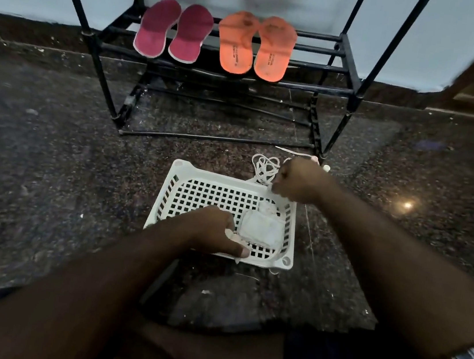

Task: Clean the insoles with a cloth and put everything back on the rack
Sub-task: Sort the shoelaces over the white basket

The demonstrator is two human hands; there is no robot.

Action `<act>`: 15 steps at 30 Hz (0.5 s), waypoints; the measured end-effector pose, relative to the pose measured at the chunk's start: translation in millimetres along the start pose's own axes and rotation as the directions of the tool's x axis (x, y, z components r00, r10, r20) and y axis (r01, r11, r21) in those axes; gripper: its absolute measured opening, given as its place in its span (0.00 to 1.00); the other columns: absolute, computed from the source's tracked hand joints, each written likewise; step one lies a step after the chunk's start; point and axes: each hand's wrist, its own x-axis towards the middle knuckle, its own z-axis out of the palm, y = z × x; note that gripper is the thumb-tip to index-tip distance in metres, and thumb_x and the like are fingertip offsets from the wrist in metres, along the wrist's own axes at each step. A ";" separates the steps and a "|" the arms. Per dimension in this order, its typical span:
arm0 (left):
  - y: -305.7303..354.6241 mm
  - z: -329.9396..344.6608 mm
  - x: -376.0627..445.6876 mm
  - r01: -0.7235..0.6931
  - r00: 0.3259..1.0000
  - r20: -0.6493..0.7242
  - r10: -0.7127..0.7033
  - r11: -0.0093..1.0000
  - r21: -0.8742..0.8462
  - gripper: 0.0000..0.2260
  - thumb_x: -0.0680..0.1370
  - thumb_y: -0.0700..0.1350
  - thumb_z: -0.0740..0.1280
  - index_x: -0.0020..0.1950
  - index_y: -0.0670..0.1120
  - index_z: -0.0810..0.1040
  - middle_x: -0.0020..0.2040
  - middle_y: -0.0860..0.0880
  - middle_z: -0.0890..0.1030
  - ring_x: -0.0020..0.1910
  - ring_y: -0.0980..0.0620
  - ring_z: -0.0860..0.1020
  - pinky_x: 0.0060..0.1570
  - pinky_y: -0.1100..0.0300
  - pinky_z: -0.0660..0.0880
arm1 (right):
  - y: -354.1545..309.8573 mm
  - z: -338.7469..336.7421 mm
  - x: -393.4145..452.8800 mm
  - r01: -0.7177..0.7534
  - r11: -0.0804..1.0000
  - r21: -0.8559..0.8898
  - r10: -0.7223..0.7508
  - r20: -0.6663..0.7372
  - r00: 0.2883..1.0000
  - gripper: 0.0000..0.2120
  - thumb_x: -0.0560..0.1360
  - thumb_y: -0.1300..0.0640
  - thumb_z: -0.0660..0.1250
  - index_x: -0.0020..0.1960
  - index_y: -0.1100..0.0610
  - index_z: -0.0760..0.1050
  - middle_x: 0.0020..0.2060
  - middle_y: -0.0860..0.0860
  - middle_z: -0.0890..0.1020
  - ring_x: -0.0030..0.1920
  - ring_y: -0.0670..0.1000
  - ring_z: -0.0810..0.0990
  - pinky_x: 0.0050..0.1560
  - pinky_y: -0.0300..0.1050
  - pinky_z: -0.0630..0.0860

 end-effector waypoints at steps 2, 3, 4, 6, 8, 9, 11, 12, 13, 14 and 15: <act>1.9 5.0 -0.1 -0.006 0.999 -0.049 0.009 0.999 0.052 0.20 0.72 0.60 0.74 0.56 0.48 0.79 0.54 0.49 0.81 0.51 0.50 0.78 0.46 0.59 0.72 | -0.4 9.4 -7.2 -0.033 0.999 -0.042 0.033 0.009 0.999 0.17 0.72 0.46 0.69 0.51 0.59 0.80 0.47 0.55 0.82 0.47 0.55 0.79 0.44 0.44 0.75; 2.4 6.6 -0.1 -0.003 0.997 -0.071 0.007 0.998 0.067 0.18 0.73 0.58 0.73 0.56 0.49 0.79 0.53 0.49 0.81 0.51 0.50 0.78 0.46 0.59 0.71 | -0.9 14.1 -9.5 -0.062 0.997 -0.039 0.062 0.003 0.998 0.19 0.72 0.44 0.69 0.53 0.59 0.79 0.49 0.55 0.82 0.48 0.55 0.79 0.43 0.44 0.73; 2.3 6.9 -0.2 0.003 0.996 -0.088 0.003 0.998 0.066 0.16 0.73 0.57 0.73 0.55 0.49 0.79 0.51 0.50 0.81 0.51 0.50 0.78 0.46 0.59 0.71 | -1.7 18.8 -10.4 -0.095 0.995 -0.023 0.095 0.001 0.995 0.21 0.73 0.43 0.69 0.55 0.60 0.78 0.51 0.55 0.81 0.50 0.56 0.79 0.43 0.44 0.72; -0.6 3.4 0.0 0.005 0.996 -0.091 -0.002 0.999 0.035 0.13 0.73 0.56 0.74 0.52 0.50 0.80 0.45 0.53 0.80 0.47 0.52 0.77 0.45 0.59 0.71 | -3.9 26.4 -11.2 -0.151 0.988 0.017 0.151 0.008 0.988 0.24 0.72 0.42 0.69 0.58 0.59 0.75 0.52 0.55 0.80 0.52 0.56 0.79 0.46 0.45 0.73; -5.0 -5.3 -1.6 -0.005 0.998 -0.065 0.001 0.999 -0.054 0.11 0.72 0.54 0.75 0.48 0.49 0.81 0.39 0.54 0.79 0.39 0.56 0.76 0.40 0.60 0.70 | -7.2 31.0 -12.7 -0.166 0.986 0.023 0.166 0.001 0.986 0.24 0.70 0.42 0.70 0.57 0.58 0.74 0.48 0.54 0.79 0.48 0.55 0.77 0.46 0.47 0.74; -7.1 -10.5 -2.5 -0.014 0.999 -0.054 0.007 0.991 -0.136 0.10 0.72 0.52 0.76 0.46 0.48 0.81 0.36 0.54 0.80 0.36 0.56 0.76 0.38 0.61 0.70 | -9.9 31.8 -14.0 -0.168 0.986 0.010 0.168 -0.007 0.986 0.23 0.70 0.43 0.71 0.55 0.58 0.74 0.46 0.53 0.77 0.46 0.54 0.76 0.45 0.47 0.74; -11.2 -19.8 -4.2 -0.020 0.999 -0.037 0.009 0.955 -0.297 0.09 0.73 0.48 0.76 0.44 0.44 0.82 0.35 0.51 0.81 0.32 0.55 0.76 0.35 0.63 0.72 | -13.7 32.6 -13.0 -0.167 0.986 -0.017 0.167 -0.010 0.986 0.19 0.69 0.47 0.73 0.53 0.59 0.76 0.44 0.53 0.77 0.46 0.55 0.77 0.45 0.47 0.75; -12.7 -23.4 -5.6 -0.017 1.000 -0.030 0.007 0.937 -0.348 0.08 0.74 0.47 0.76 0.43 0.42 0.82 0.34 0.50 0.81 0.32 0.55 0.76 0.33 0.64 0.72 | -14.1 33.3 -10.3 -0.168 0.986 -0.011 0.168 -0.007 0.986 0.18 0.69 0.50 0.74 0.53 0.59 0.76 0.44 0.53 0.78 0.47 0.55 0.79 0.45 0.46 0.76; -14.3 -26.2 -6.8 -0.010 1.000 -0.023 0.002 0.924 -0.383 0.08 0.75 0.46 0.76 0.42 0.42 0.82 0.33 0.50 0.80 0.31 0.55 0.75 0.32 0.64 0.72 | -13.4 32.6 -7.9 -0.169 0.985 0.019 0.169 -0.002 0.986 0.17 0.68 0.52 0.75 0.51 0.60 0.77 0.43 0.52 0.78 0.48 0.55 0.81 0.46 0.46 0.77; -15.3 -28.4 -7.6 -0.002 1.000 -0.019 -0.006 0.911 -0.413 0.09 0.75 0.47 0.75 0.42 0.42 0.82 0.32 0.49 0.80 0.31 0.55 0.75 0.32 0.64 0.72 | -11.2 31.6 -5.1 -0.177 0.981 0.085 0.177 0.002 0.984 0.15 0.68 0.54 0.75 0.50 0.60 0.78 0.43 0.51 0.80 0.47 0.55 0.82 0.47 0.46 0.79; -16.4 -30.1 -7.8 0.005 1.000 -0.016 -0.014 0.890 -0.456 0.10 0.75 0.47 0.75 0.43 0.40 0.82 0.33 0.48 0.80 0.32 0.55 0.75 0.34 0.64 0.72 | -8.4 28.7 -3.0 -0.188 0.965 0.182 0.191 0.004 0.982 0.12 0.68 0.55 0.74 0.48 0.60 0.79 0.43 0.52 0.83 0.45 0.54 0.83 0.47 0.48 0.81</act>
